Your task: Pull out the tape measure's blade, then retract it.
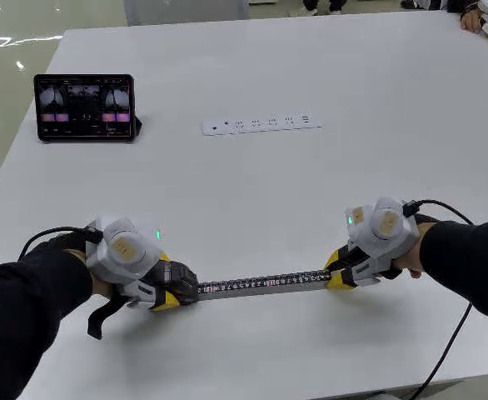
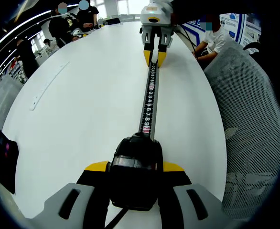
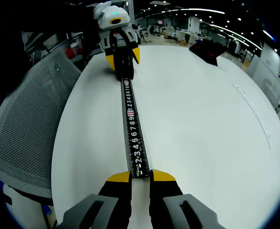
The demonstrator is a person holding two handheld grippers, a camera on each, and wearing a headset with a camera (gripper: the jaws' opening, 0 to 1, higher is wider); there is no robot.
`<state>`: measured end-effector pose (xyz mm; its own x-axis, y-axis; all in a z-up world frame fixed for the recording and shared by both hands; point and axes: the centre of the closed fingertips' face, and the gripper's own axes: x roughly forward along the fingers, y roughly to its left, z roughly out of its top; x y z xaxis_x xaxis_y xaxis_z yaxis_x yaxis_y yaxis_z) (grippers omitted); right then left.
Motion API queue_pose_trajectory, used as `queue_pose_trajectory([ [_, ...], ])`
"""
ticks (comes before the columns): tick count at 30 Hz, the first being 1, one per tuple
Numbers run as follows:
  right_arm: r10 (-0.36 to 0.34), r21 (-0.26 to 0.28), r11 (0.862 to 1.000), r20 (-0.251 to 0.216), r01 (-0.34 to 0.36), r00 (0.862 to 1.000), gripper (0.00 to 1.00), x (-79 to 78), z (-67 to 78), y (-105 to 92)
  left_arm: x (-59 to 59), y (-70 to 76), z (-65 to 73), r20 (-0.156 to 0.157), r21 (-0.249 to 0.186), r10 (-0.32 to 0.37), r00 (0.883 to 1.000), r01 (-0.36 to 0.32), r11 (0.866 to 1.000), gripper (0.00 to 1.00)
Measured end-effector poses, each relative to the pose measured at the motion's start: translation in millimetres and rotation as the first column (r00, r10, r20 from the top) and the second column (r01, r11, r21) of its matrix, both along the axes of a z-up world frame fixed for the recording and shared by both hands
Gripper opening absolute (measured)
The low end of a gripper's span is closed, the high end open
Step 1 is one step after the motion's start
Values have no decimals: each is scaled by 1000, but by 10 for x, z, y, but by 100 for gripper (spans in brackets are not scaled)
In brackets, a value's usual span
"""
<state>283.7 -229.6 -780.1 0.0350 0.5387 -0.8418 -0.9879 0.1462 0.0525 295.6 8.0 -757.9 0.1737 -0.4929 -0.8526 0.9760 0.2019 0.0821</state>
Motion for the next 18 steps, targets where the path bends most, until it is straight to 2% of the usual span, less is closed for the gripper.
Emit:
queue_pose_trajectory([
  [18,-11,-6,1000,0,11,1000,10,-17,1,-108,-8,-6,3,3,8,-3,1000,3,1000,34],
])
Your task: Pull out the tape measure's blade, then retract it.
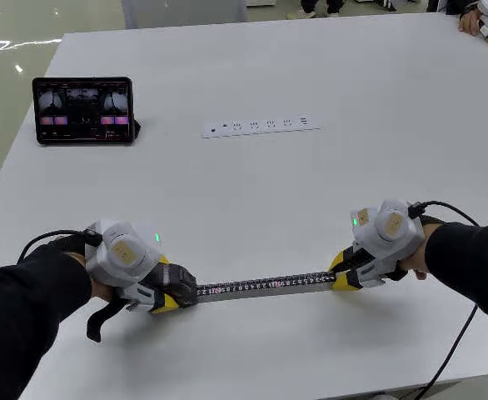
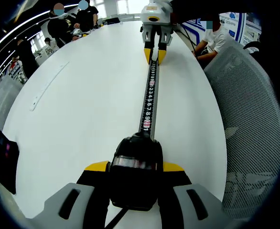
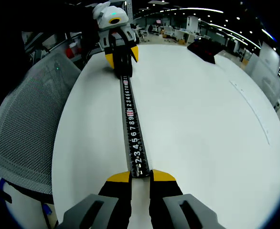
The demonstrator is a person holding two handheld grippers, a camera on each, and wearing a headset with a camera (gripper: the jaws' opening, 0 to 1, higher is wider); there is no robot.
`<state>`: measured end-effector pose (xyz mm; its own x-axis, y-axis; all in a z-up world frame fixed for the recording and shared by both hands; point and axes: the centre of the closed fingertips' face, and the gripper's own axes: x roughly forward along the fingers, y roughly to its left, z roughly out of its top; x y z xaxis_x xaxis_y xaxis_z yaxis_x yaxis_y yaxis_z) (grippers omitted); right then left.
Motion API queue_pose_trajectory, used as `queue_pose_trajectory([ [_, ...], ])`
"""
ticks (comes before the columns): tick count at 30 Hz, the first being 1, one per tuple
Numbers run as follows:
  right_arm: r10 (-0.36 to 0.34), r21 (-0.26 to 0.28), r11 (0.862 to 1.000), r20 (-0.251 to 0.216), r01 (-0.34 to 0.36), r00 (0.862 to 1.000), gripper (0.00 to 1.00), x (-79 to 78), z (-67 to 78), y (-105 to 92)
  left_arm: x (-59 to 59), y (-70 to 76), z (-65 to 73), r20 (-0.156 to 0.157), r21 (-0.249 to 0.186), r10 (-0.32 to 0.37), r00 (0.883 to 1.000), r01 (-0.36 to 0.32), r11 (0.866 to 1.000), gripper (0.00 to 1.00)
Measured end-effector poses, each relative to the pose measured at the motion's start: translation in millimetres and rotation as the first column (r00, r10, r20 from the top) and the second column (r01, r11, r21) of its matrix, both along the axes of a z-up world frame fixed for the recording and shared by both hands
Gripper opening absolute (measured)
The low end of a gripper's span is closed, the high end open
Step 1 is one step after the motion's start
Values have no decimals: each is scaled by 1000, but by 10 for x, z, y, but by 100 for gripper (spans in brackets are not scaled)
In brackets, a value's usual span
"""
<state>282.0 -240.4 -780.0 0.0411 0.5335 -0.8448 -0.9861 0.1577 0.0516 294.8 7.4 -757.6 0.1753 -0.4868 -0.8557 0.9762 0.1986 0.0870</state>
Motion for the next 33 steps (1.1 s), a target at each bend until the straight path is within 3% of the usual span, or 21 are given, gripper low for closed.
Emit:
queue_pose_trajectory([
  [9,-1,-7,1000,-2,1,1000,10,0,2,-7,0,0,2,0,1,1,1000,-1,1000,34],
  [16,9,-37,999,-1,-9,1000,10,7,2,2,5,2,1,-2,-3,5,1000,-5,1000,34],
  [19,12,-75,997,-8,-12,1000,11,13,-5,11,14,-5,0,-15,-5,2,1000,-2,1000,34],
  [22,29,-96,995,-6,-30,1000,11,4,-2,14,4,-9,7,-3,3,-24,1000,24,1000,35],
  [23,29,-101,994,-9,-30,1000,11,3,-1,14,6,-12,13,22,7,-50,999,50,999,35],
  [24,36,-107,994,-7,-37,999,12,0,-2,12,-4,-6,7,27,8,-56,998,56,998,35],
  [30,93,-130,987,23,-89,995,12,-6,-6,4,0,-1,10,24,17,-62,998,62,998,35],
  [33,80,-128,989,17,-77,997,12,-1,-6,7,0,2,8,28,33,-73,997,72,997,35],
])
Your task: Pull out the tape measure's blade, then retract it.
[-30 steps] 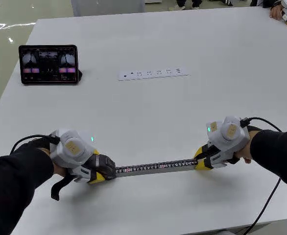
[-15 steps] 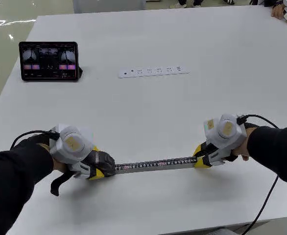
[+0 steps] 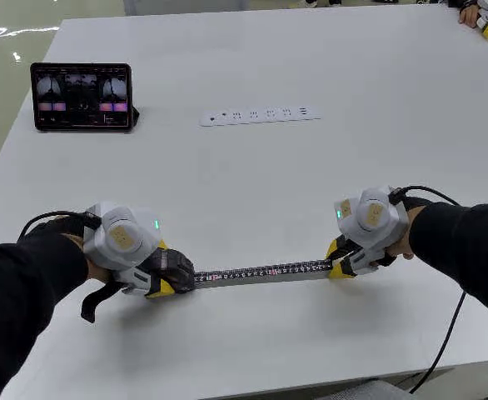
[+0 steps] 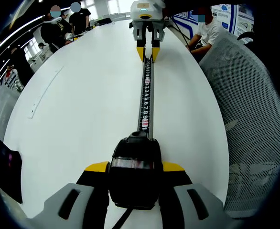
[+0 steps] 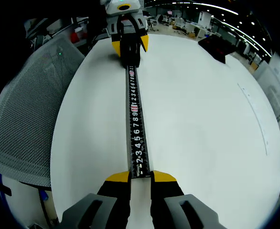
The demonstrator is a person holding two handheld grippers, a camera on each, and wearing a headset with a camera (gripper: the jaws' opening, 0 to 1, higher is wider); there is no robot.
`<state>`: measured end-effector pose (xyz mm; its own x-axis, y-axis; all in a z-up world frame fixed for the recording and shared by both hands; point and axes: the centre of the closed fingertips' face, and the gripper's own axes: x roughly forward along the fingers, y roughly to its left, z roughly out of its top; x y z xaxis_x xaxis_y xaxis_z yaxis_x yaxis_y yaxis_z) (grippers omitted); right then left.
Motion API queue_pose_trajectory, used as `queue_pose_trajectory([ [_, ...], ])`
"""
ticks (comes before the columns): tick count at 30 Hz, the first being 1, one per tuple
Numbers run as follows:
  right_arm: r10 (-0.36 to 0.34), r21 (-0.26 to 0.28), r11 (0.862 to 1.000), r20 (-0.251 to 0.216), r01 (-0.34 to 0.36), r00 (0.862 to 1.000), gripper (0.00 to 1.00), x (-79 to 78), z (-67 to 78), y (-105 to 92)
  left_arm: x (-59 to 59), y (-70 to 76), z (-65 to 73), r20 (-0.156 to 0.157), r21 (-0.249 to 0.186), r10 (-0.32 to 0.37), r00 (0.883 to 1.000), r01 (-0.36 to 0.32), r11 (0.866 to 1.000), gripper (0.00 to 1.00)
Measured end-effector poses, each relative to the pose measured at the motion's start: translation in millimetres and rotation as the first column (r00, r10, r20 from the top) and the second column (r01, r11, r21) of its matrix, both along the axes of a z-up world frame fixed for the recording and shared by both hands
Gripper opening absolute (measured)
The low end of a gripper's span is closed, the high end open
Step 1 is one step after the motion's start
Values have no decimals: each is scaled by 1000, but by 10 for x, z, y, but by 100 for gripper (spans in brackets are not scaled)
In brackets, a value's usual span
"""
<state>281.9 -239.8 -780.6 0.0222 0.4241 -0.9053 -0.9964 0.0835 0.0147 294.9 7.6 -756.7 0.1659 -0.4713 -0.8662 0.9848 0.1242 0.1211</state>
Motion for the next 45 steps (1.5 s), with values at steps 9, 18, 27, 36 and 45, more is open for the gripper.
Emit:
queue_pose_trajectory([
  [9,22,-8,1000,12,-22,1000,13,-16,3,5,-23,35,51,-19,26,-22,1000,22,999,34],
  [18,42,-3,999,40,-42,998,20,18,95,29,1,131,125,-41,49,15,999,-13,999,40],
  [27,28,36,999,28,-29,999,31,-19,210,51,-78,170,200,-50,34,17,999,-15,999,52],
  [36,4,44,999,-10,-4,1000,49,-106,236,28,-151,182,316,-76,-23,28,997,-30,999,64],
  [45,-3,29,1000,-35,4,999,59,-191,262,-32,-238,278,321,-109,-35,26,994,-30,999,76],
])
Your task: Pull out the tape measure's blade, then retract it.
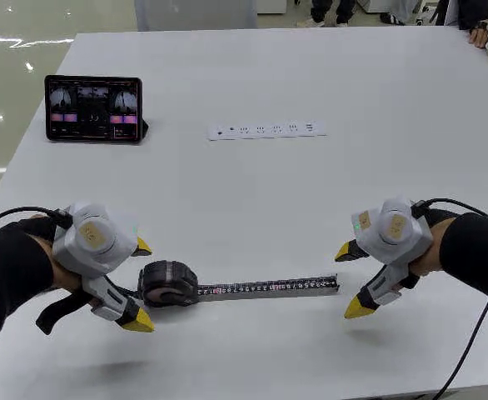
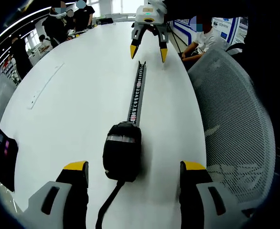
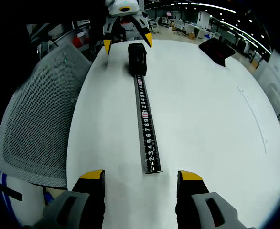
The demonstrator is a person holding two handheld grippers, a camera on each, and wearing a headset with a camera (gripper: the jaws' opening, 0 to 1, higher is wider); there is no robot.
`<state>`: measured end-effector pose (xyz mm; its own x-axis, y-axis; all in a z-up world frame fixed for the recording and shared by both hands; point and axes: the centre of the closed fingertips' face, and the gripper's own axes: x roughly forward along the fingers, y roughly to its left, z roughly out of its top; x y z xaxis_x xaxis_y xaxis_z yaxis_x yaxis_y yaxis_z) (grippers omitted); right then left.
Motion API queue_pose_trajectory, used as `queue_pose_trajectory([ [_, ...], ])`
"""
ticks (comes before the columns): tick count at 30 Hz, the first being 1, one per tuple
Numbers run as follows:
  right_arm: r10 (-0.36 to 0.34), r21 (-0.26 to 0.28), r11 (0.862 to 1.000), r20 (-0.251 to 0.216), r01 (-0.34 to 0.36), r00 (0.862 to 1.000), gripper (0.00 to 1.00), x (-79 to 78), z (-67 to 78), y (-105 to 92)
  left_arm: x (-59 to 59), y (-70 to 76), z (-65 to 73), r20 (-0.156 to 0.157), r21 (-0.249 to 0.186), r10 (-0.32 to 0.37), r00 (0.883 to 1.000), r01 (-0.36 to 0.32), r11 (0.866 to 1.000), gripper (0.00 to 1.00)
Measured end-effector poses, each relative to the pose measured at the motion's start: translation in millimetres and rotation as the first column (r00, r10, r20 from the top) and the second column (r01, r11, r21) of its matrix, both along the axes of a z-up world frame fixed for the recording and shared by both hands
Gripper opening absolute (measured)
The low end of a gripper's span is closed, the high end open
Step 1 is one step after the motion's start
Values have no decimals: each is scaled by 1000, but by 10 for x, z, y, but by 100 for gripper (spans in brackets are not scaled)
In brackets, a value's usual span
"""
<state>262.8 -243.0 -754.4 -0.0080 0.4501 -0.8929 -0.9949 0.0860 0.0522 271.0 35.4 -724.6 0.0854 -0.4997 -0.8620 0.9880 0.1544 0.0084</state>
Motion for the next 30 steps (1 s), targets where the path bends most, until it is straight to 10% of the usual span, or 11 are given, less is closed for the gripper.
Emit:
queue_pose_trajectory([
  [17,-102,44,994,26,101,994,92,-92,92,6,-125,164,74,-51,-44,115,992,-118,992,99],
  [23,-261,142,957,30,255,965,99,-1,178,-39,-62,197,167,-73,-150,280,957,-288,946,99],
  [30,-378,181,913,41,365,925,99,8,236,-245,78,340,227,-42,-274,473,880,-465,842,99],
])
